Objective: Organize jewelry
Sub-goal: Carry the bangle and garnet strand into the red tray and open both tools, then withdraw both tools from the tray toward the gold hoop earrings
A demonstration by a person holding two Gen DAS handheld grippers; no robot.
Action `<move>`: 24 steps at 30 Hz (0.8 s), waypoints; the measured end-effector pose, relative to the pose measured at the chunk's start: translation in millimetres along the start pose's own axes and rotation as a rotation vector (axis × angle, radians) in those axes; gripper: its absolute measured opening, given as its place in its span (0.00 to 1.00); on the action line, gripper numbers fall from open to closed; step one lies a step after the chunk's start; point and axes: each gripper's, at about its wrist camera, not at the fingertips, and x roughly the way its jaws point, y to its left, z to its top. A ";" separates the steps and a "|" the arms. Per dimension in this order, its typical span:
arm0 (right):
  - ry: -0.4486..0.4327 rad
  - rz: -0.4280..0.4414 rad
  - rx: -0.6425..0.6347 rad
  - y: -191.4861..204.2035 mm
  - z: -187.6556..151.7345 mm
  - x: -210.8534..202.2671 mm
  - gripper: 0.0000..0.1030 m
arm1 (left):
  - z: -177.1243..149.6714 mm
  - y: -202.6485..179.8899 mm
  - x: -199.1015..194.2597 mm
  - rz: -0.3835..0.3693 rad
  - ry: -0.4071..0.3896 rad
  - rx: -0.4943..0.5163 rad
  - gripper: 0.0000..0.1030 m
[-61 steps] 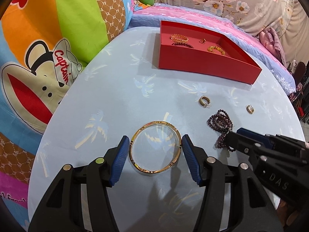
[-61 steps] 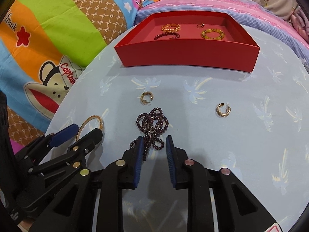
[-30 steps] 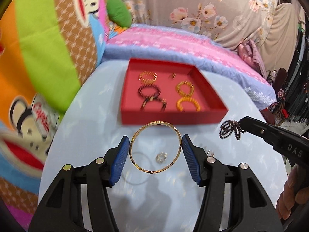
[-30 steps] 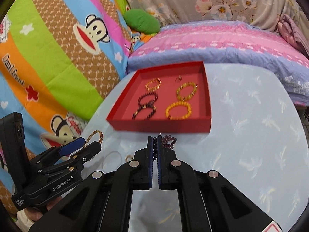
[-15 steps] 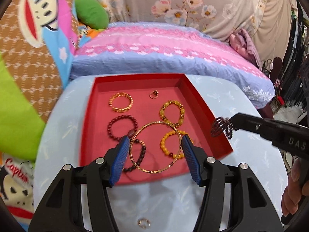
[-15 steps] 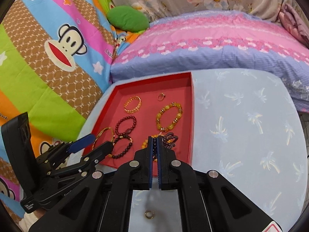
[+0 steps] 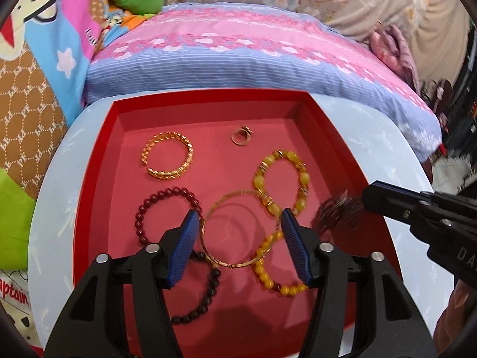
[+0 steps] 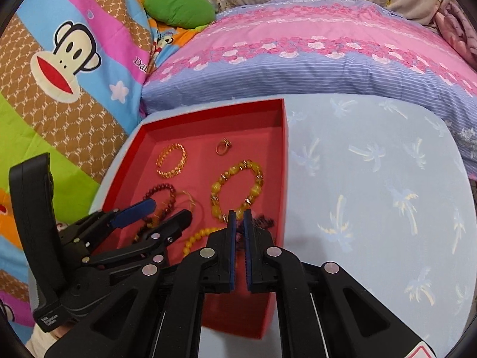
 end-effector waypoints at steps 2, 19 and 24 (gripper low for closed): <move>-0.019 0.020 0.012 -0.8 4.9 0.7 0.08 | 3.4 4.9 -2.2 0.006 -0.020 -0.026 0.61; -0.087 0.010 -0.003 7.4 -18.5 -24.5 0.16 | -16.8 14.1 -42.9 0.098 -0.115 -0.028 0.70; -0.118 -0.016 -0.052 22.7 -37.7 -39.9 0.25 | -32.6 18.3 -65.4 0.119 -0.146 -0.029 0.70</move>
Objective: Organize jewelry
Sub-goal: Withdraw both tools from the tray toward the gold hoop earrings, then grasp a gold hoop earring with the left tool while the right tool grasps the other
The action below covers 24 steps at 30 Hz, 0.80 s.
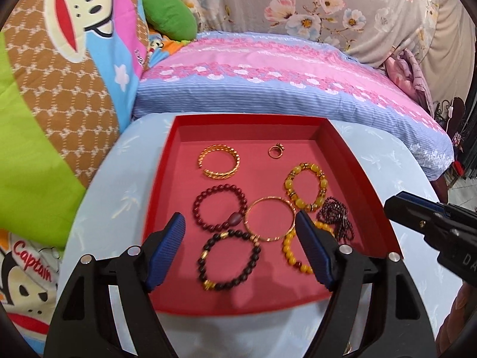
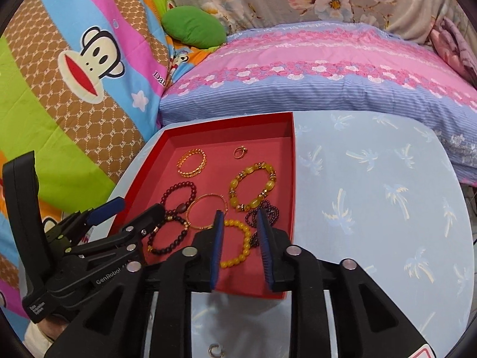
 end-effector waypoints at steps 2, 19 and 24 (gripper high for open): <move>-0.007 -0.008 -0.021 6.5 -6.0 -5.7 0.25 | -4.4 1.8 -8.0 0.006 -0.007 -0.001 0.70; 0.009 0.009 -0.051 40.9 -58.0 -36.8 0.27 | -51.4 6.7 -48.3 0.013 0.012 -0.038 0.70; 0.020 0.002 -0.046 43.0 -74.7 -40.7 0.27 | -67.6 7.8 -55.2 0.014 0.025 -0.048 0.70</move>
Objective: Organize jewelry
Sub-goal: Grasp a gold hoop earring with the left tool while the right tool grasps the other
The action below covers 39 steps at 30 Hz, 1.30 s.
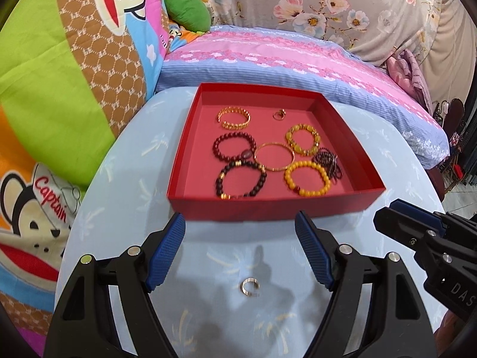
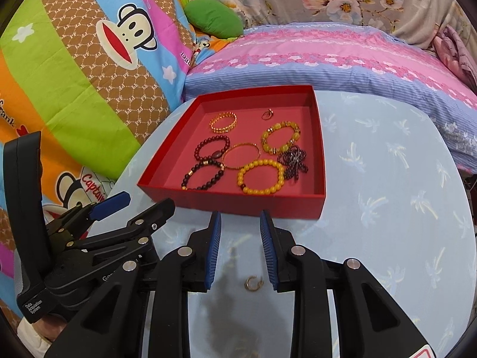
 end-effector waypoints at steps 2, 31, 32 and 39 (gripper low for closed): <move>0.007 -0.006 0.003 0.6 -8.2 -0.1 0.27 | -6.6 0.9 -1.9 -0.001 0.004 -0.004 0.70; 0.094 -0.080 -0.011 0.4 -64.9 43.9 0.27 | -71.3 12.7 10.5 -0.013 0.099 -0.045 0.70; 0.092 -0.093 -0.026 2.3 -65.1 44.6 0.25 | -71.2 11.7 11.2 -0.013 0.098 -0.042 0.70; 0.081 -0.123 -0.048 2.3 -66.4 44.7 0.17 | -67.5 7.1 17.9 0.014 0.083 -0.011 0.63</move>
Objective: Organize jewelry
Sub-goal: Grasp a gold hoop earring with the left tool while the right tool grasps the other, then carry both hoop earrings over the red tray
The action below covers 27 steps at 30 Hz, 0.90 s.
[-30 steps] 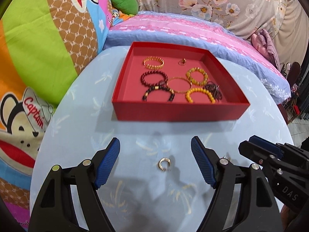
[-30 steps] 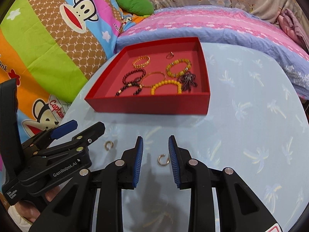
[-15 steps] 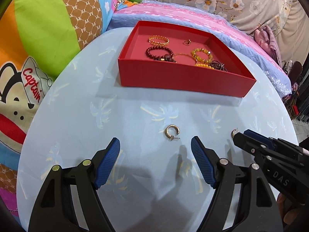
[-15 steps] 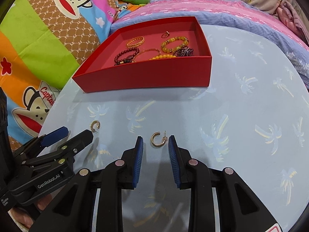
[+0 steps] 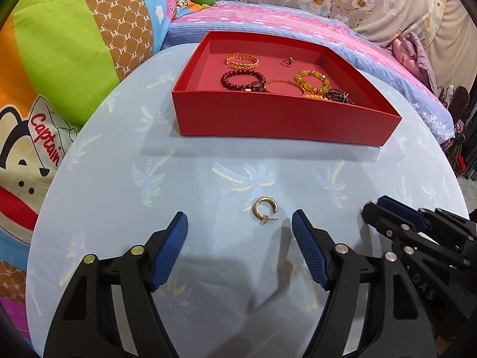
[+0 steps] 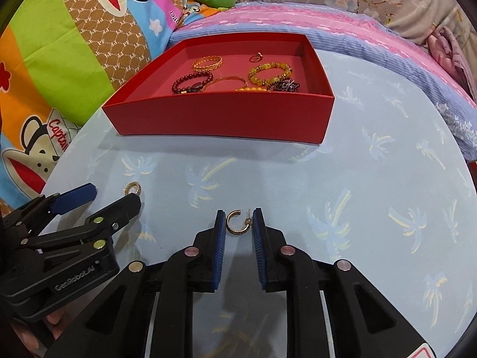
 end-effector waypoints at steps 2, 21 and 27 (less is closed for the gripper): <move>0.000 0.008 0.010 -1.7 -0.2 -0.1 0.17 | 1.5 -2.8 1.4 0.007 -0.005 0.015 0.59; 0.005 0.032 0.037 -4.5 -1.0 -1.0 0.17 | 5.5 -20.7 4.6 -0.010 -0.008 0.074 0.16; 0.008 0.045 0.047 -5.0 -1.6 -3.8 0.17 | 4.4 -21.5 2.8 -0.025 0.002 0.068 0.16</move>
